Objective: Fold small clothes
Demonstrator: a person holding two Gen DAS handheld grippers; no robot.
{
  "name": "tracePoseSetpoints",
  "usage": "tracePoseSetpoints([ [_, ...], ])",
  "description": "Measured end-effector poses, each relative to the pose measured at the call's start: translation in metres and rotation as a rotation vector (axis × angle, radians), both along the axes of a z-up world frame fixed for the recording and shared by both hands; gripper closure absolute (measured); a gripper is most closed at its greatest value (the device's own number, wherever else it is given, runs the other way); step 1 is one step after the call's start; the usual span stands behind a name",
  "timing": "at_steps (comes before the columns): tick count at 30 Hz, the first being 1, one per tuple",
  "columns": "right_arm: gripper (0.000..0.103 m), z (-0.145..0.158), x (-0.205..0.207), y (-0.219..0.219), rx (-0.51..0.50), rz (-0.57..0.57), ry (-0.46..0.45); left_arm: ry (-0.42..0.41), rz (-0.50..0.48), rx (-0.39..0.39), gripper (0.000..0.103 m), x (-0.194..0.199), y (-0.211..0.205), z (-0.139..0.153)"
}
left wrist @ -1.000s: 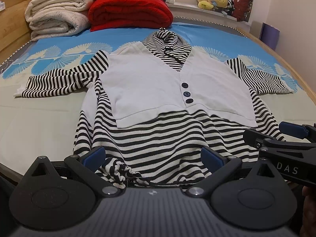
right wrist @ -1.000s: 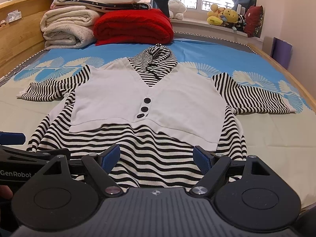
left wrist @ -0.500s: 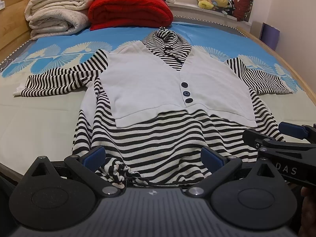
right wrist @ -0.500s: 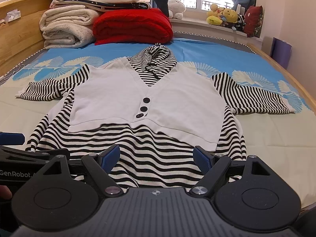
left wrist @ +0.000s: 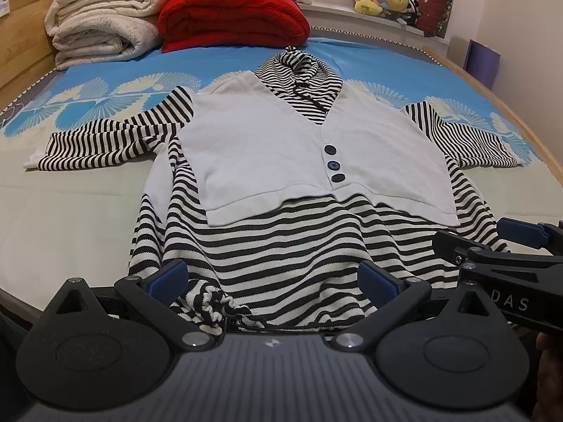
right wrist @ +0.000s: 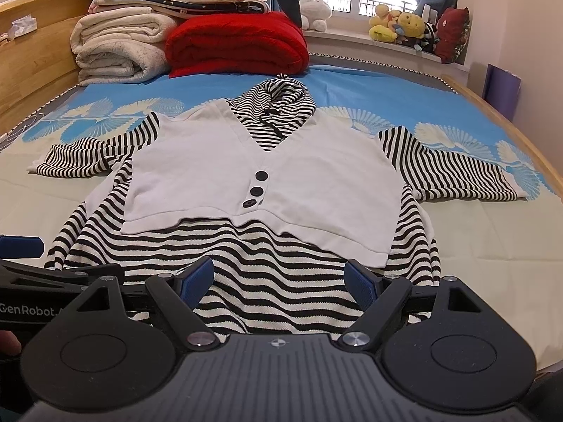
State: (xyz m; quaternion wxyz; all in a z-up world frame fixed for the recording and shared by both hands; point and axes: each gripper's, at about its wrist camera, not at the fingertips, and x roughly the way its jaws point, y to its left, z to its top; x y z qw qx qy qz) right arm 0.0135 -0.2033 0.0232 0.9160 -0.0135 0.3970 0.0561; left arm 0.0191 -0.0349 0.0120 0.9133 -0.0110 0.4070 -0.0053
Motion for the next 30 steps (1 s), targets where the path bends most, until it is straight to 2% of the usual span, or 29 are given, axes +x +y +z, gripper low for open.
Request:
tracePoseSetpoints([
  [11, 0.021, -0.001, 0.000, 0.001, -0.004, 0.001, 0.002, 0.008, 0.000, 0.003, 0.001, 0.002, 0.000, -0.001],
  [20, 0.021, 0.006, -0.003, 0.000, -0.022, -0.010, -0.054, -0.019, 0.000, 0.004, 0.001, 0.001, -0.002, 0.007],
  [26, 0.020, 0.012, -0.002, -0.007, -0.034, -0.065, -0.094, -0.119, -0.026, 0.020, 0.001, 0.002, -0.005, 0.038],
  [30, 0.017, 0.012, 0.000, -0.011, -0.052, -0.088, -0.117, -0.230, -0.073, 0.072, 0.003, 0.030, -0.004, 0.073],
])
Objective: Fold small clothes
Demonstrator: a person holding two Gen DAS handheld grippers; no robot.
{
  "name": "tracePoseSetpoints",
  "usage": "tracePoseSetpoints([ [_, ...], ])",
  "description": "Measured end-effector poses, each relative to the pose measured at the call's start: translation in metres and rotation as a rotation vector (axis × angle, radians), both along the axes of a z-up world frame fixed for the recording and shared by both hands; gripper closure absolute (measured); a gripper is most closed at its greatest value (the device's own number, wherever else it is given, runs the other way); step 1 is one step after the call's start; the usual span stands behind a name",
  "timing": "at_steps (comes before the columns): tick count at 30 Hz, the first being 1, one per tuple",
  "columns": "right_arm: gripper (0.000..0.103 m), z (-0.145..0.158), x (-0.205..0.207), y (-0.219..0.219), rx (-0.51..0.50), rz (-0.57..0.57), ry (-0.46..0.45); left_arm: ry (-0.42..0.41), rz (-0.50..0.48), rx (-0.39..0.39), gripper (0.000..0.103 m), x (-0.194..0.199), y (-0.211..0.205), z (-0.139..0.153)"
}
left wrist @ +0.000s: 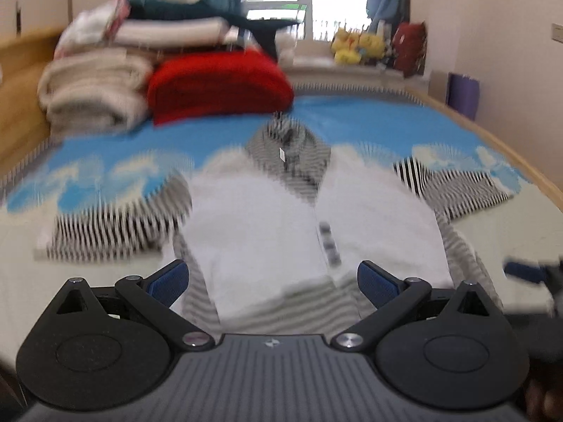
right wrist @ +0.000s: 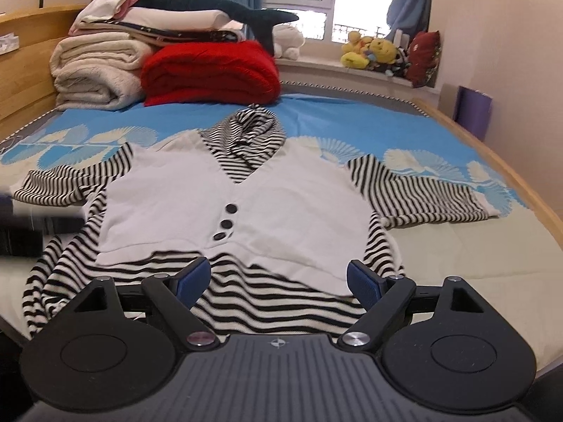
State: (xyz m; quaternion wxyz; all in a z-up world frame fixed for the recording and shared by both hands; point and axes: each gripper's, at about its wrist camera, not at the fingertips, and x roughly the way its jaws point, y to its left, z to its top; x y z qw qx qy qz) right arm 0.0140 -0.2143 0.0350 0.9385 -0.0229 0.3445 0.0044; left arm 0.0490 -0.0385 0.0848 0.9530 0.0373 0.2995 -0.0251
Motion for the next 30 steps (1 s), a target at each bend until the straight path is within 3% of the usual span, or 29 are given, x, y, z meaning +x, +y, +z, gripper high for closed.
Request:
tracePoseSetpoints([
  [2, 0.017, 0.000, 0.002, -0.003, -0.004, -0.021, -0.012, -0.050, -0.012, 0.003, 0.012, 0.023, 0.005, 0.014],
  [4, 0.017, 0.003, 0.004, -0.006, -0.013, -0.054, -0.033, -0.091, -0.028, 0.010, 0.031, 0.055, 0.014, 0.024],
  [6, 0.017, 0.007, 0.006, -0.011, -0.002, -0.074, -0.053, -0.111, -0.036, 0.020, 0.043, 0.086, 0.025, 0.026],
  [9, 0.017, 0.014, 0.011, -0.016, -0.003, -0.077, -0.079, -0.098, -0.021, 0.008, 0.046, 0.129, 0.050, 0.016],
  [14, 0.017, 0.035, 0.030, -0.025, 0.047, -0.020, -0.041, -0.026, 0.113, -0.048, 0.057, 0.187, 0.125, -0.022],
  [16, 0.019, 0.050, 0.045, -0.023, 0.059, 0.024, -0.052, 0.011, 0.188, -0.086, 0.067, 0.202, 0.167, -0.039],
  [18, 0.028, 0.064, 0.070, -0.018, 0.075, 0.065, -0.078, 0.045, 0.278, -0.126, 0.076, 0.211, 0.207, -0.052],
  [19, 0.040, 0.070, 0.088, -0.015, 0.104, 0.084, -0.084, 0.061, 0.325, -0.156, 0.083, 0.215, 0.230, -0.059],
  [20, 0.056, 0.074, 0.104, -0.013, 0.141, 0.100, -0.083, 0.069, 0.373, -0.170, 0.085, 0.217, 0.251, -0.068],
  [22, 0.072, 0.078, 0.143, -0.008, 0.216, 0.131, -0.081, 0.079, 0.459, -0.162, 0.085, 0.218, 0.287, -0.081],
  [27, 0.071, 0.061, 0.221, 0.022, 0.151, 0.138, -0.105, 0.116, 0.646, -0.205, 0.082, 0.213, 0.363, -0.106],
  [29, 0.063, 0.042, 0.241, 0.029, 0.148, 0.133, -0.095, 0.141, 0.718, -0.267, 0.076, 0.211, 0.395, -0.117],
  [30, 0.062, 0.032, 0.247, 0.032, 0.156, 0.130, -0.070, 0.153, 0.753, -0.293, 0.065, 0.210, 0.409, -0.122],
])
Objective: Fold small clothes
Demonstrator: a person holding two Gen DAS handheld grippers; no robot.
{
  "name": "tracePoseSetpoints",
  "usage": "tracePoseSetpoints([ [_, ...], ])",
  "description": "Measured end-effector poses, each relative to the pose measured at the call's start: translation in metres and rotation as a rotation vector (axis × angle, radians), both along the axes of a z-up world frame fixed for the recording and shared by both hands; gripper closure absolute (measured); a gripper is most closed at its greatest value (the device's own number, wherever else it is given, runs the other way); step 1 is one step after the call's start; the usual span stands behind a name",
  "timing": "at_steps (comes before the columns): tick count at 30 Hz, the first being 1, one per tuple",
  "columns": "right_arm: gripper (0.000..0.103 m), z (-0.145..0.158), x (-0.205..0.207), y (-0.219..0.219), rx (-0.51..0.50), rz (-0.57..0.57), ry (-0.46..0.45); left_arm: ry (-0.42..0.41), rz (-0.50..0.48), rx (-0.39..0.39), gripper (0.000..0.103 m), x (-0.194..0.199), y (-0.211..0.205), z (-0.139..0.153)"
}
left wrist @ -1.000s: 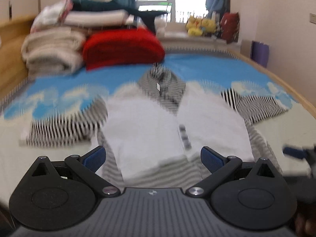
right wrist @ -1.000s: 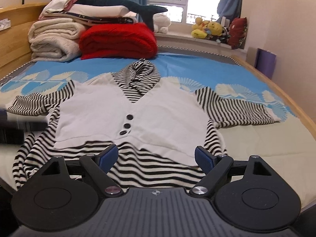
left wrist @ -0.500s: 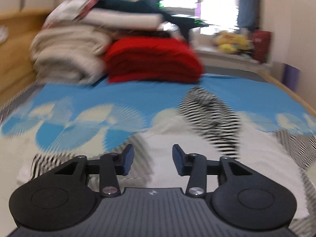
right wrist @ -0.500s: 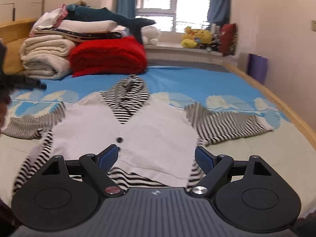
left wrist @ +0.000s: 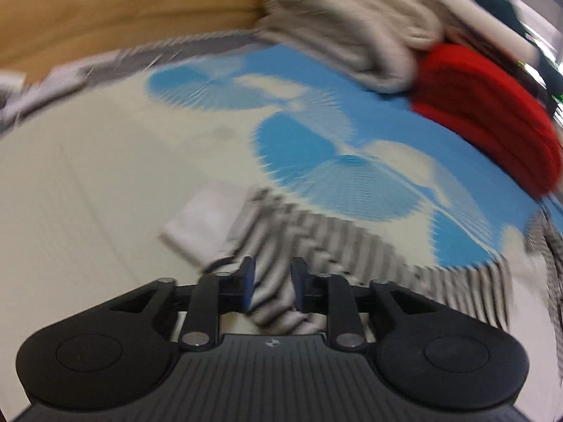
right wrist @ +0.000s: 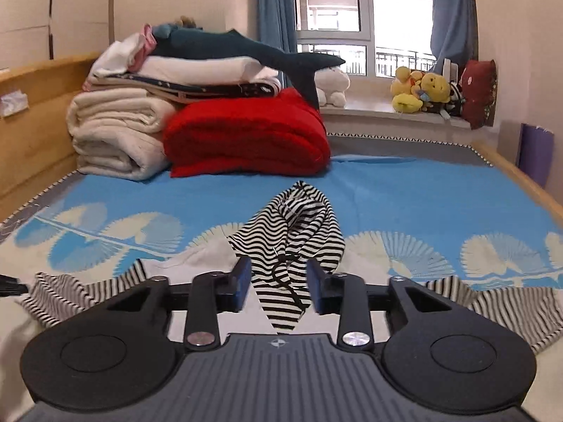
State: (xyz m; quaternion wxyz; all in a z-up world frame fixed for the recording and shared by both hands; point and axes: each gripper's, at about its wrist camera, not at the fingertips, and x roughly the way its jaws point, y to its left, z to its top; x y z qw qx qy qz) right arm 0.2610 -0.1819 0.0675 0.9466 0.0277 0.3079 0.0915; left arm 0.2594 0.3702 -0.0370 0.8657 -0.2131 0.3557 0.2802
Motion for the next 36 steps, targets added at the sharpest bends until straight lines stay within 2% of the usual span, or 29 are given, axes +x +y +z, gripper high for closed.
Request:
tracePoseSetpoints([
  [1, 0.062, -0.008, 0.006, 0.003, 0.001, -0.003, 0.043, 0.004, 0.030, -0.020, 0.057, -0.002, 0.009, -0.002],
  [3, 0.062, -0.016, 0.017, 0.008, 0.024, 0.020, 0.105, 0.005, 0.083, -0.093, 0.050, -0.004, 0.027, -0.012],
  [6, 0.056, -0.015, 0.025, 0.011, 0.026, 0.032, 0.100, 0.026, 0.125, -0.149, 0.052, -0.001, 0.037, -0.023],
  [8, 0.051, -0.017, 0.027, 0.009, 0.010, 0.034, 0.081, 0.042, 0.131, -0.131, 0.077, 0.001, 0.033, -0.025],
  [9, 0.051, -0.020, 0.027, 0.007, -0.002, 0.029, 0.080, 0.060, 0.130, -0.103, 0.102, 0.002, 0.029, -0.023],
  [12, 0.051, -0.028, 0.031, -0.007, -0.008, -0.018, 0.100, 0.078, 0.174, 0.002, 0.102, 0.008, 0.010, 0.000],
  [15, 0.051, -0.035, 0.031, -0.020, -0.008, -0.086, 0.123, -0.051, 0.142, 0.037, 0.102, 0.018, -0.028, 0.047],
  [17, 0.051, -0.036, 0.030, -0.031, -0.011, -0.131, 0.122, -0.146, 0.048, 0.049, 0.102, 0.026, -0.071, 0.081],
  [19, 0.051, -0.034, 0.027, -0.042, -0.018, -0.185, 0.107, -0.234, -0.099, 0.037, 0.102, 0.034, -0.128, 0.109],
  [22, 0.052, -0.029, 0.025, -0.063, -0.016, -0.289, 0.079, -0.318, -0.349, 0.020, 0.102, 0.039, -0.223, 0.131],
  [23, 0.058, -0.029, 0.025, -0.071, -0.003, -0.319, 0.079, -0.333, -0.441, -0.002, 0.102, 0.039, -0.257, 0.134],
  [25, 0.066, -0.030, 0.025, -0.087, 0.028, -0.366, 0.090, -0.326, -0.628, -0.075, 0.101, 0.039, -0.317, 0.130],
  [27, 0.066, -0.034, 0.028, -0.102, 0.060, -0.404, 0.113, -0.248, -0.837, -0.210, 0.094, 0.042, -0.369, 0.119],
  [29, 0.064, -0.041, 0.033, -0.114, 0.097, -0.425, 0.148, -0.184, -0.930, -0.267, 0.089, 0.043, -0.390, 0.109],
  [30, 0.064, -0.046, 0.036, -0.119, 0.125, -0.429, 0.168, -0.164, -0.925, -0.263, 0.085, 0.044, -0.390, 0.106],
  [32, 0.064, -0.058, 0.044, -0.126, 0.167, -0.431, 0.220, -0.129, -0.821, -0.246, 0.082, 0.050, -0.372, 0.097],
  [36, 0.064, -0.087, 0.054, -0.135, 0.250, -0.459, 0.320, 0.011, -0.575, -0.114, 0.082, 0.071, -0.328, 0.080],
])
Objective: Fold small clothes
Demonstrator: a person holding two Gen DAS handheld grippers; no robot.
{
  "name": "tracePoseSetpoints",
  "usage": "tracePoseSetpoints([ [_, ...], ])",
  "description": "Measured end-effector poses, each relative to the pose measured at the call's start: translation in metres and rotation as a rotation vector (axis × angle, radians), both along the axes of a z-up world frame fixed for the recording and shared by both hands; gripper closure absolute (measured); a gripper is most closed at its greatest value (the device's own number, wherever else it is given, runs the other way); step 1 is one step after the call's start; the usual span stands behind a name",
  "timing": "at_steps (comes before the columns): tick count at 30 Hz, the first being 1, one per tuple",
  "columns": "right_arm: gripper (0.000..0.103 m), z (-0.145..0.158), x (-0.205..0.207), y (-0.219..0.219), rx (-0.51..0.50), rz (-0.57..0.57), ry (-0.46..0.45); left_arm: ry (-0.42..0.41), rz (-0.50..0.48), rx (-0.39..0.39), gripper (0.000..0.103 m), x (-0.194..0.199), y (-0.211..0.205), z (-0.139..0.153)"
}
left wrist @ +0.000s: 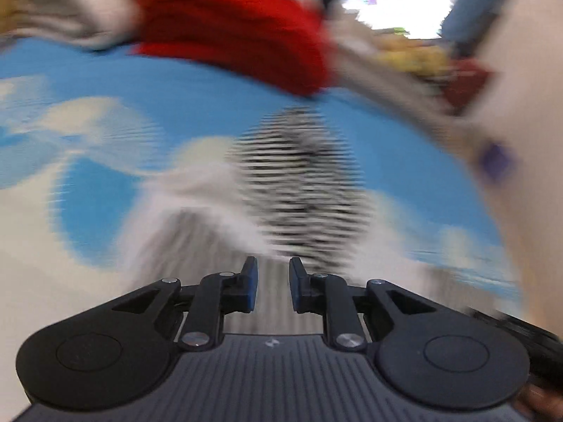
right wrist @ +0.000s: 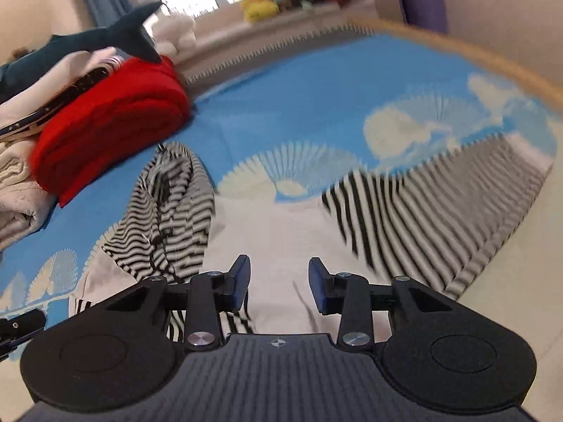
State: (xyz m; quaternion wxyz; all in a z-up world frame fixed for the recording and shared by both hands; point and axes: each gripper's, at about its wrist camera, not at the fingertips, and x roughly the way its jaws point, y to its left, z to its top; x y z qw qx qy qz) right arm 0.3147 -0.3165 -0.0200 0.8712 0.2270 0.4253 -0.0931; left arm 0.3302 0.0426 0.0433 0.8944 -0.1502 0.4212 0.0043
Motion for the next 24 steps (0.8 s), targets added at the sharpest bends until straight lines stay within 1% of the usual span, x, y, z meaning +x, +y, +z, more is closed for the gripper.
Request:
tracePoseSetpoints([
  [1, 0.064, -0.008, 0.003, 0.000, 0.020, -0.010, 0.034, 0.046, 0.055, 0.062, 0.082, 0.004, 0.011, -0.006],
  [2, 0.064, -0.020, 0.007, -0.001, 0.044, -0.017, 0.093, 0.081, 0.095, 0.094, 0.082, 0.011, 0.022, -0.011],
  [3, 0.064, -0.030, 0.010, 0.001, 0.061, -0.014, 0.139, 0.113, 0.140, 0.105, 0.082, 0.014, 0.034, -0.014],
  [4, 0.064, -0.042, 0.012, 0.002, 0.077, -0.014, 0.182, 0.133, 0.178, 0.092, 0.082, 0.015, 0.046, -0.017],
  [6, 0.064, -0.062, 0.016, 0.005, 0.080, -0.009, 0.252, 0.153, 0.222, 0.047, 0.081, 0.021, 0.061, -0.019],
  [7, 0.063, -0.070, 0.020, 0.007, 0.084, 0.007, 0.289, 0.156, 0.236, 0.031, 0.079, 0.022, 0.066, -0.019],
  [8, 0.062, -0.079, 0.022, 0.011, 0.096, 0.025, 0.319, 0.154, 0.242, 0.026, 0.079, 0.021, 0.071, -0.015],
  [9, 0.062, -0.083, 0.023, 0.013, 0.098, 0.030, 0.326, 0.150, 0.243, 0.030, 0.077, 0.021, 0.073, -0.014],
  [11, 0.062, -0.086, 0.025, 0.022, 0.060, 0.056, 0.322, 0.148, 0.240, 0.034, 0.076, 0.024, 0.075, -0.011],
  [13, 0.062, -0.086, 0.026, 0.030, 0.012, 0.090, 0.308, 0.155, 0.232, 0.020, 0.076, 0.028, 0.076, -0.012],
  [15, 0.078, -0.085, 0.027, 0.035, -0.031, 0.126, 0.291, 0.156, 0.228, 0.021, 0.076, 0.028, 0.073, -0.012],
  [16, 0.094, -0.083, 0.027, 0.036, -0.056, 0.137, 0.280, 0.157, 0.227, 0.025, 0.076, 0.029, 0.073, -0.013],
  [17, 0.094, -0.079, 0.026, 0.033, -0.060, 0.135, 0.262, 0.158, 0.226, 0.026, 0.076, 0.028, 0.074, -0.013],
  [19, 0.095, -0.064, 0.025, 0.021, -0.033, 0.089, 0.210, 0.161, 0.223, 0.024, 0.076, 0.027, 0.075, -0.015],
  [21, 0.096, -0.038, 0.020, 0.016, -0.006, 0.058, 0.127, 0.163, 0.220, 0.026, 0.076, 0.026, 0.075, -0.015],
  [22, 0.096, -0.024, 0.016, 0.013, 0.017, 0.056, 0.079, 0.164, 0.217, 0.027, 0.076, 0.025, 0.074, -0.015],
  [23, 0.096, -0.015, 0.012, 0.010, 0.025, 0.058, 0.051, 0.164, 0.213, 0.028, 0.076, 0.025, 0.073, -0.015],
  [24, 0.096, -0.009, 0.010, 0.008, 0.003, 0.059, 0.045, 0.165, 0.208, 0.028, 0.076, 0.025, 0.072, -0.015],
])
